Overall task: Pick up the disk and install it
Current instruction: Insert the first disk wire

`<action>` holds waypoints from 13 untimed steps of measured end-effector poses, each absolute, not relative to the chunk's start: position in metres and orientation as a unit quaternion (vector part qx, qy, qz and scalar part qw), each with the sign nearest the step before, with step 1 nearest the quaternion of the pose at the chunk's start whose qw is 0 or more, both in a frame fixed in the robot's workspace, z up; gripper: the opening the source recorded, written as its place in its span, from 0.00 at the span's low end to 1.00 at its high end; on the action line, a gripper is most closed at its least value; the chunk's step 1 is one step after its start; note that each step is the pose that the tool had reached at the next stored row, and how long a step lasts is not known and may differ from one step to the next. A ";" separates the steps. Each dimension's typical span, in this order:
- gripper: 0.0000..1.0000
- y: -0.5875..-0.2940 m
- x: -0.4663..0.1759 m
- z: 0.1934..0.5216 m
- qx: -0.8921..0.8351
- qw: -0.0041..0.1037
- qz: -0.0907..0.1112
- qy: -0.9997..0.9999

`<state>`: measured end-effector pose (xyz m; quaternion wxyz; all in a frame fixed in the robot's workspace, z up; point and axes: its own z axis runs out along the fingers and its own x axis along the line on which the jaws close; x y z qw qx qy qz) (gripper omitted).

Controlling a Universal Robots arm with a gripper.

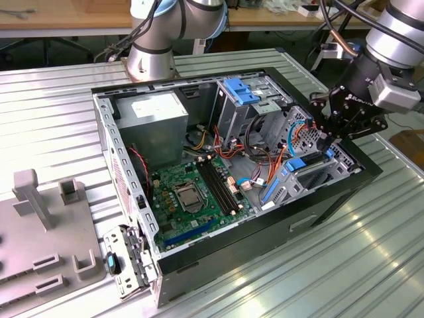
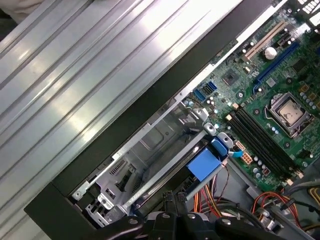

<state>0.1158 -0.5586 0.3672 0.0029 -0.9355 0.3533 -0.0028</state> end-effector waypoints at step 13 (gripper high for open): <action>0.11 -0.558 0.124 0.367 -0.951 0.009 -0.021 0.307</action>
